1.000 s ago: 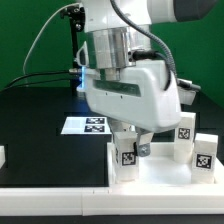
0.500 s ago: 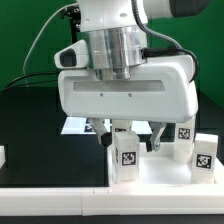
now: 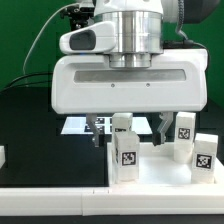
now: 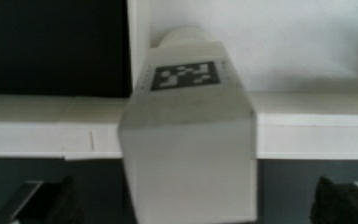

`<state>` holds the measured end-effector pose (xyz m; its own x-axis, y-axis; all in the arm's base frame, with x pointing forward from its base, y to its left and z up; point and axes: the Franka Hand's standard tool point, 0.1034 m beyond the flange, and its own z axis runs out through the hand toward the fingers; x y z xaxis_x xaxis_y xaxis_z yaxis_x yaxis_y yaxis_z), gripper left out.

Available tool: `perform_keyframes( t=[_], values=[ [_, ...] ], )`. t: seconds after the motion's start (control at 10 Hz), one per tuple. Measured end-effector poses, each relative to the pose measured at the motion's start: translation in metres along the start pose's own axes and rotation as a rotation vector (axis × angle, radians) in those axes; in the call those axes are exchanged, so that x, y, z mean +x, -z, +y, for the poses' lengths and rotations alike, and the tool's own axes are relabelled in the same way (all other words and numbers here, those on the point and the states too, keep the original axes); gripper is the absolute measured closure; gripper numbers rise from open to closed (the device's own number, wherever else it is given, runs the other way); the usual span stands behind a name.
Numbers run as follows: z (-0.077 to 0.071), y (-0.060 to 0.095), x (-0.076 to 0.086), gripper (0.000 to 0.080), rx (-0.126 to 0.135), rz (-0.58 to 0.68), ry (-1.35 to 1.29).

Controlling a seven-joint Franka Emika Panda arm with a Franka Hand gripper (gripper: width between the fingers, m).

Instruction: Assemble square table

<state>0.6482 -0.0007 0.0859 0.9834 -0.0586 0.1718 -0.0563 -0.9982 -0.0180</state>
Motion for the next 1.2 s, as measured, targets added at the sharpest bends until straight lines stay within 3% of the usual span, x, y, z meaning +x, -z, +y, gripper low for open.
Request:
perform_keyframes(
  t=[0.1, 0.2, 0.3, 0.4, 0.8, 1.0, 1.2],
  values=[
    [0.000, 0.000, 0.000, 0.0160, -0.001, 0.001, 0.001],
    [0.000, 0.000, 0.000, 0.0360, 0.000, 0.001, -0.054],
    [0.000, -0.001, 0.000, 0.0360, 0.000, 0.000, -0.146],
    [0.000, 0.000, 0.000, 0.0512, 0.000, 0.002, -0.200],
    [0.011, -0.002, -0.001, 0.0512, 0.002, -0.010, -0.691],
    [0.018, -0.003, -0.009, 0.0512, 0.051, -0.036, -1.203],
    [0.018, -0.003, -0.011, 0.0510, 0.050, -0.063, -1.392]
  ],
)
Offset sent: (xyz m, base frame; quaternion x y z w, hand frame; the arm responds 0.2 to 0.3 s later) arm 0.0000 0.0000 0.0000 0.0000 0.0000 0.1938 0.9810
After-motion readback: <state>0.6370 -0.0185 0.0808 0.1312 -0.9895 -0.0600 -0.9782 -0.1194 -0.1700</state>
